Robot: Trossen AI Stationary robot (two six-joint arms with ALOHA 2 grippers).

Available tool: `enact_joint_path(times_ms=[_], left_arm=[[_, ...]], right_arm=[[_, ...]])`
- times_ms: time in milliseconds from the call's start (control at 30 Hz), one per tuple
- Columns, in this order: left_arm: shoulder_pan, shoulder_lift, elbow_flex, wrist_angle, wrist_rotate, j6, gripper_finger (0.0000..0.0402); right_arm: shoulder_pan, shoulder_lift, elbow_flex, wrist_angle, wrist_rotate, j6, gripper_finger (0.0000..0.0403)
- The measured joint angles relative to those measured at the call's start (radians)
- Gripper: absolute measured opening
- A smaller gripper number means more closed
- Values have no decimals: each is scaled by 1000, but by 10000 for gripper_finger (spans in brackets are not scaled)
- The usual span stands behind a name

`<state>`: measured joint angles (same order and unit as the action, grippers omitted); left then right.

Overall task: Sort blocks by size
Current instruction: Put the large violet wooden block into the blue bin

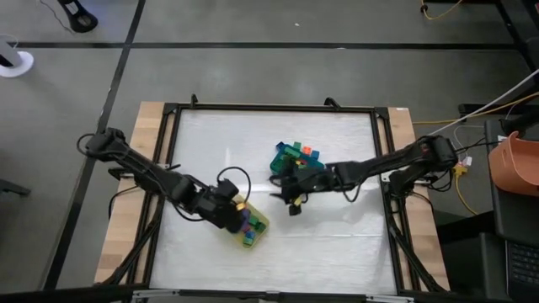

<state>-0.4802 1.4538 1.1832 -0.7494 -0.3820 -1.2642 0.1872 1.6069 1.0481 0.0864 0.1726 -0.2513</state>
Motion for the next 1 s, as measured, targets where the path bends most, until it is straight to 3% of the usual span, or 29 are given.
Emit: enact_joint_path(times_ms=[167,333,1000], left_arm=[[34,83,0,0,169,-167,127],[68,156,0,0,265,-200,127],[142,304,0,41,275,-195,127]], right_arm=[[-50,-99,0,-198,89,-3,223],[-84,-144,0,-280,132,-5,223],[-90,-148,0,-326,134,-79,223]])
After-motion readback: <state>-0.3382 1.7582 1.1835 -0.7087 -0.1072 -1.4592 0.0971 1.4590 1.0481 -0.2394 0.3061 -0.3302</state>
